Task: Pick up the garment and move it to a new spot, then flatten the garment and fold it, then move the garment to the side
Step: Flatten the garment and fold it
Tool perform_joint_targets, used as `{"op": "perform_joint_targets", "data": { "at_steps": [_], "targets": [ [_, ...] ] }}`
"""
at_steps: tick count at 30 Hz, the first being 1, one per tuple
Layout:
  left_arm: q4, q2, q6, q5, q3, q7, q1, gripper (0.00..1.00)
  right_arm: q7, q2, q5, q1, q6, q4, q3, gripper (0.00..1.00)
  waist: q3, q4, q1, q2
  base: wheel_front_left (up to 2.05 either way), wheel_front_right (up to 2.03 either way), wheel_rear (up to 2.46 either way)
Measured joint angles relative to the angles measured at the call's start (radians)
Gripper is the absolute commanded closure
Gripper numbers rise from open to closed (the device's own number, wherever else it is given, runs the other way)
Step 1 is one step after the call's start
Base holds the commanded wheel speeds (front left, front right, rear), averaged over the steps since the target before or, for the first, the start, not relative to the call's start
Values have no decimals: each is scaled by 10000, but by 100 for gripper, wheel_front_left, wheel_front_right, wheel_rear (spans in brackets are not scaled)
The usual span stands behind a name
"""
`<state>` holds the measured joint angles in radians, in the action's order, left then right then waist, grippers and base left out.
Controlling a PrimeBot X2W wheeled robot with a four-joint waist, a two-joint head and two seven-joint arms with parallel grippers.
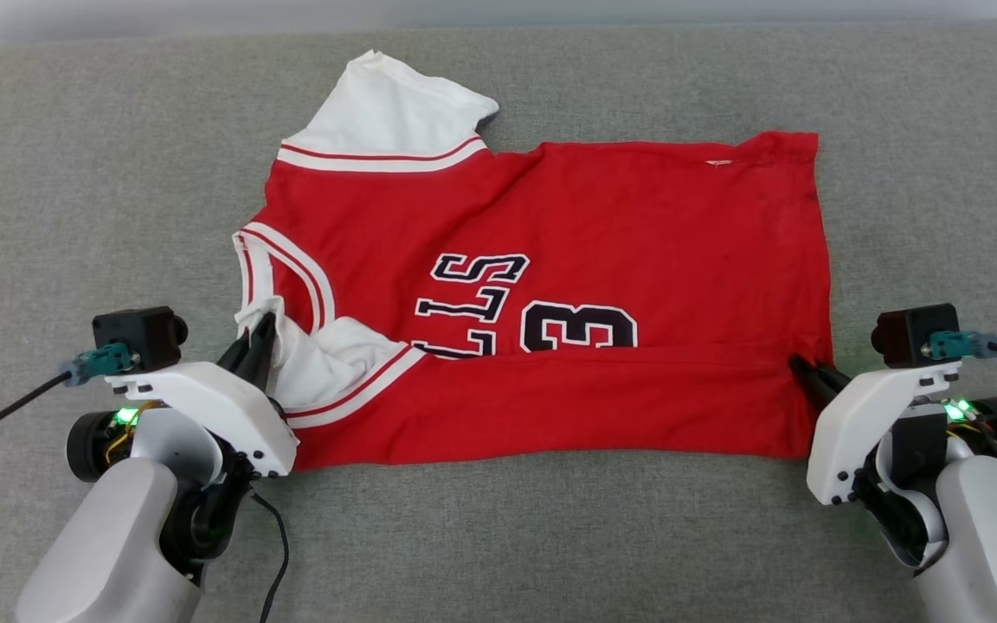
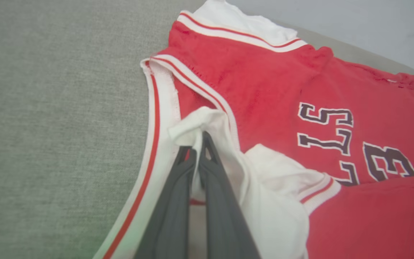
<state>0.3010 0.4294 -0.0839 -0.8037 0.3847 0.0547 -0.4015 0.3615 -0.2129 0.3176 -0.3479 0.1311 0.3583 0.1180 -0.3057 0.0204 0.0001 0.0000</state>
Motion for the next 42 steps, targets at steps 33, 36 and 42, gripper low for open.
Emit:
{"op": "perform_joint_targets", "data": {
  "at_steps": [33,36,42],
  "targets": [
    [-1841,3030,-46,-1273,351,5106,929,0,-4347,945,-1139,2169,-2,-4360,-1308,0,1314,692,-1,0,0,0,0],
    [-1939,3210,-209,-1432,437,5708,993,0,-4278,1118,-1162,2216,-2,-4612,-1231,0,924,766,-2,0,0,0,0],
    [-1678,3323,-305,-1555,583,6355,888,0,-4268,1244,-1166,2013,-2,-4702,-1049,0,209,937,-1,0,0,0,0]
  ]
}}
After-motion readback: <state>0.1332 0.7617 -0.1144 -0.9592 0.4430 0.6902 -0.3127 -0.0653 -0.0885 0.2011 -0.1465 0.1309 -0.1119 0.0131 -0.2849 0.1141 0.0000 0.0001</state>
